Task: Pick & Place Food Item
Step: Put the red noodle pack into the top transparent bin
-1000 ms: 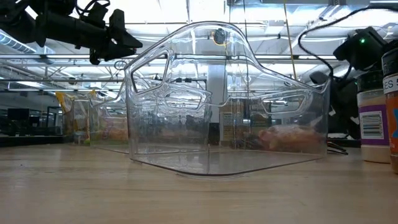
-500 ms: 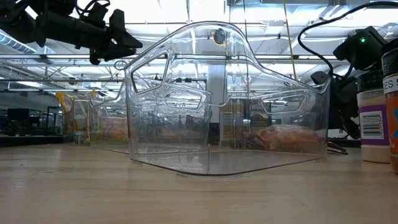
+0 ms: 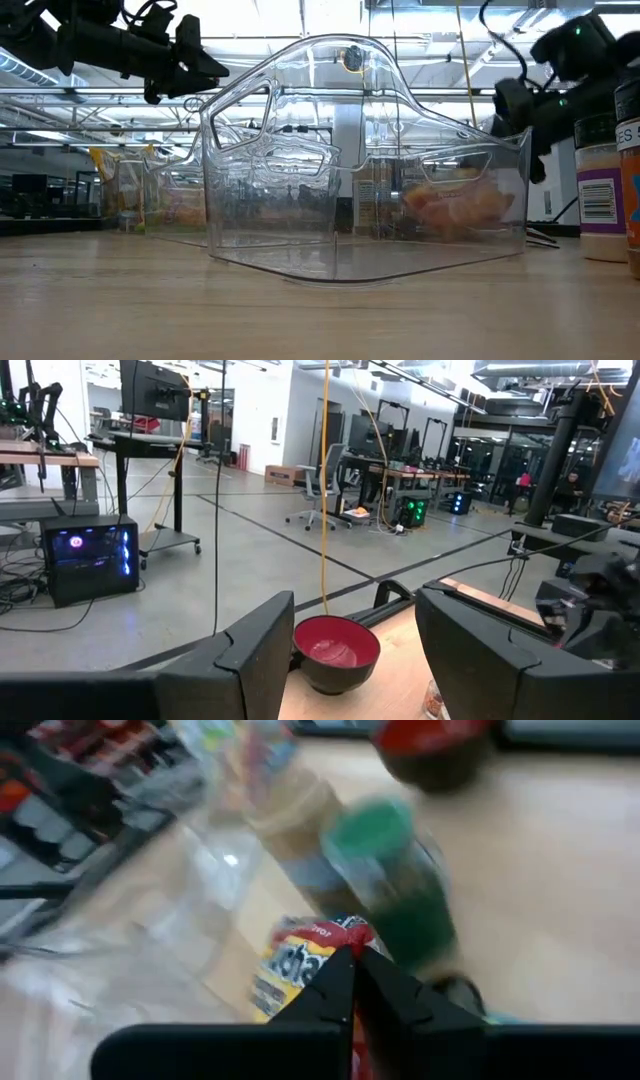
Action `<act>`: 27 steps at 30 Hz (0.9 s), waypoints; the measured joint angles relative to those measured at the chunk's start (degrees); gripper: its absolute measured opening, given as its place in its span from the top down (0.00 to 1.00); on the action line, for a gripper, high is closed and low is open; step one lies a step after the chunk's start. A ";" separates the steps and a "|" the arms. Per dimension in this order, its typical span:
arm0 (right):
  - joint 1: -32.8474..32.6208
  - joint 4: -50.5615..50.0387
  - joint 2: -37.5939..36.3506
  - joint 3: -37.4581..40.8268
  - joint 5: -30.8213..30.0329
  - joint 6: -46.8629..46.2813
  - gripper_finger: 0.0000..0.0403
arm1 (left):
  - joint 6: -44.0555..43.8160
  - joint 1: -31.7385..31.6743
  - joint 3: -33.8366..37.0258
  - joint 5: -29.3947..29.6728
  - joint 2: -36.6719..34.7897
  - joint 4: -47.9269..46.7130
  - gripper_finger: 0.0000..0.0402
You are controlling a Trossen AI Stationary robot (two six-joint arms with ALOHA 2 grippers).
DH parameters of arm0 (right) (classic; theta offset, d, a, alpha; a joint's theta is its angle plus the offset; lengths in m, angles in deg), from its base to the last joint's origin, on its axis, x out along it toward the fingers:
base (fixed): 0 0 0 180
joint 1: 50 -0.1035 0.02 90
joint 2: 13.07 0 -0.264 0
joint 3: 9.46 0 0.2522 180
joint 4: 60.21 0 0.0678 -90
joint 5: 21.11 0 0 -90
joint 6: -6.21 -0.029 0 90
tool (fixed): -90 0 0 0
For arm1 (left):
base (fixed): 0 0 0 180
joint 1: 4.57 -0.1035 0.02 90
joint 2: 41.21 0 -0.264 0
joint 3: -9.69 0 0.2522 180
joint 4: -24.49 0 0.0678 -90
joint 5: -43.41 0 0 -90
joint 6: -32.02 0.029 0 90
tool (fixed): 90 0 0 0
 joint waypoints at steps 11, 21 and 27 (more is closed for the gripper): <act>-4.07 -0.16 -2.29 -6.75 -0.12 8.83 1.00 | -1.58 0.01 0.02 -0.01 0.00 0.07 0.46; -7.15 8.34 -2.27 -7.37 -0.10 16.63 1.00 | -5.22 0.00 -0.87 -6.88 1.41 4.20 0.46; -7.55 13.52 -1.26 -7.41 1.44 18.83 1.00 | -5.19 0.00 -11.13 -13.81 10.86 -0.16 0.39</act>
